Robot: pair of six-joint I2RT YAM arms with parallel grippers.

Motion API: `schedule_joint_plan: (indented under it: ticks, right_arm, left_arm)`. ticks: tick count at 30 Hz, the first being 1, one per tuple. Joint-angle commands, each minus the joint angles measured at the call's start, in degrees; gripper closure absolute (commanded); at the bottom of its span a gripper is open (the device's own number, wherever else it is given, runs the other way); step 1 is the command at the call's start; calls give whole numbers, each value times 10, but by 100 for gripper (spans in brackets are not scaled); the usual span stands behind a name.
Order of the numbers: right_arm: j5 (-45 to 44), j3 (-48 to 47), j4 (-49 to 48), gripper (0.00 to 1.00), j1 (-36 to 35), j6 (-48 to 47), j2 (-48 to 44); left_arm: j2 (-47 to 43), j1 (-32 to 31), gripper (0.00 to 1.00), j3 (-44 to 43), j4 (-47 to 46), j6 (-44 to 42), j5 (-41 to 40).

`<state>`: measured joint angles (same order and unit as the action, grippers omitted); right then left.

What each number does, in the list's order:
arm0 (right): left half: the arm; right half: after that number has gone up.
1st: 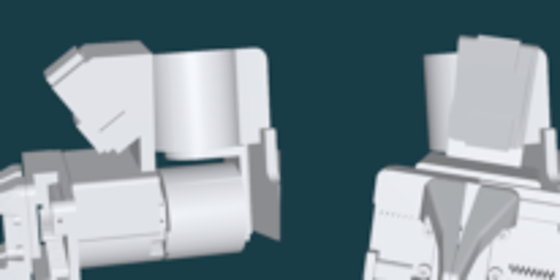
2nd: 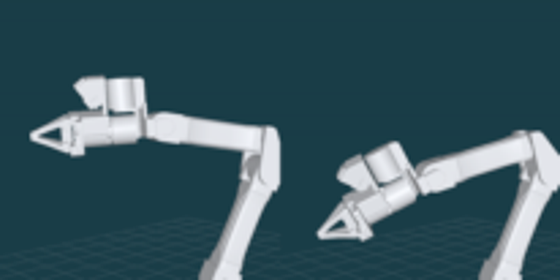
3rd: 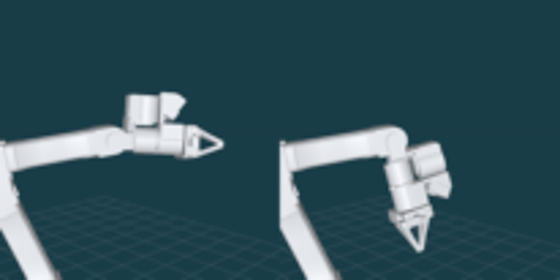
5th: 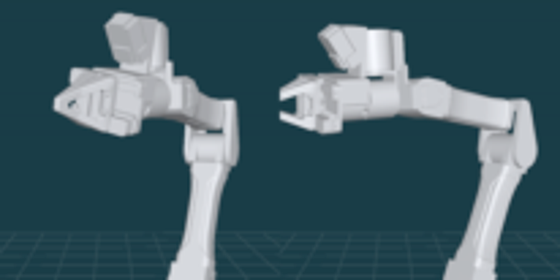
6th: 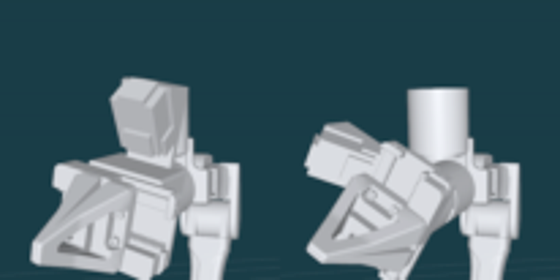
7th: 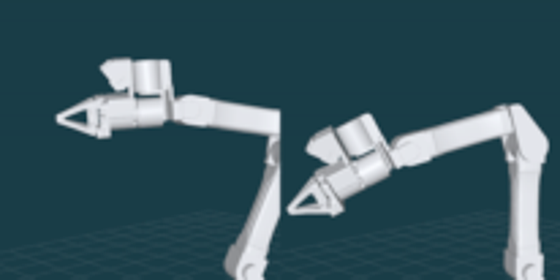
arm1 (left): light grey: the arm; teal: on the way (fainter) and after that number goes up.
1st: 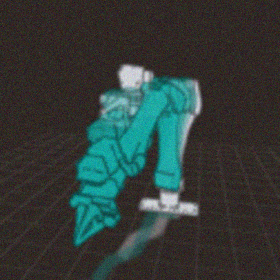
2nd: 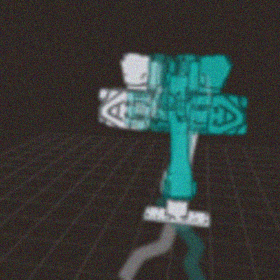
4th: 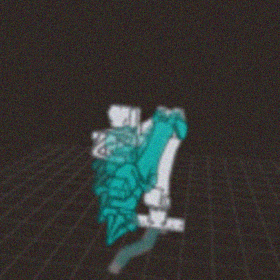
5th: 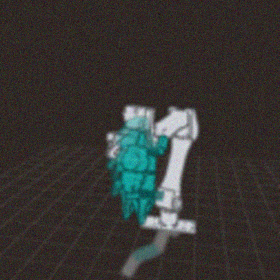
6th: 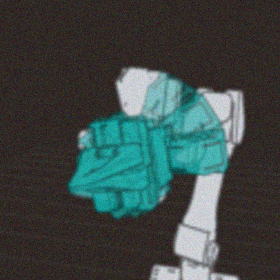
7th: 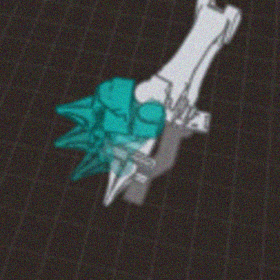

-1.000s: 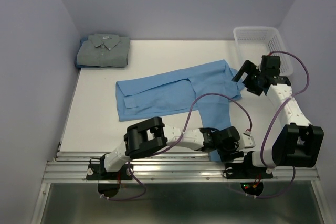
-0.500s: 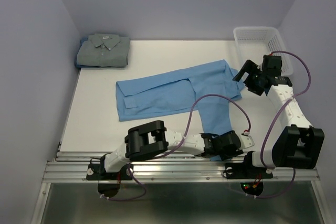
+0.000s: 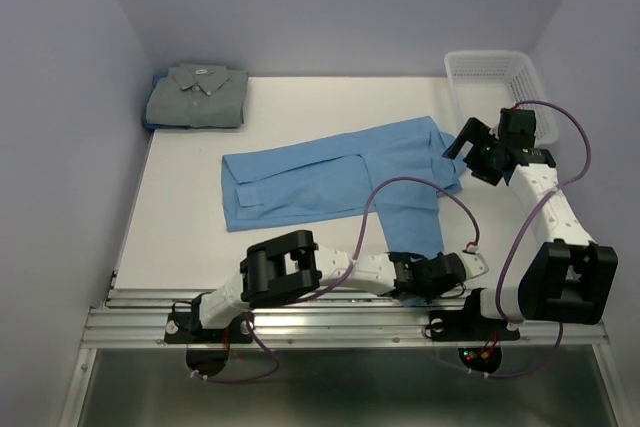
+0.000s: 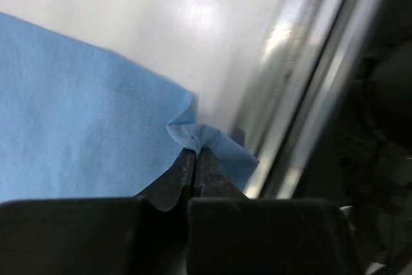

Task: Fold and stack the long sleeve shirts
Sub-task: Fold the shirt

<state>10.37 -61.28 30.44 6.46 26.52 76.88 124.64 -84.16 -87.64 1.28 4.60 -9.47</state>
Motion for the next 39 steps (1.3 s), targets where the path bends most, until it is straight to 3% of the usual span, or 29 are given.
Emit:
schedule_joint_plan:
  ticks: [1, 5, 14, 20, 28, 34, 39]
  right_arm:
    - [9, -11, -15, 0, 5, -6, -15]
    - [40, -38, -35, 0, 5, 6, -25]
    - [75, -174, -70, 0, 5, 36, 16]
    - [96, -186, -79, 0, 5, 29, 42]
    - [137, -169, -93, 0, 5, 8, 73]
    - [140, -169, -93, 0, 5, -6, 93]
    - [142, -174, -90, 0, 5, -13, 120]
  left_arm:
    - [-70, 89, 100, 20, 61, 24, -19]
    - [-143, 162, 100, 62, 22, 66, 131]
    - [-236, 326, 100, 73, -35, 126, 339]
    - [-261, 427, 100, 78, -84, 229, 447]
    - [-316, 575, 100, 131, -150, 356, 467]
    - [-355, 638, 100, 198, -152, 414, 412]
    - [-388, 678, 100, 231, -116, 403, 329]
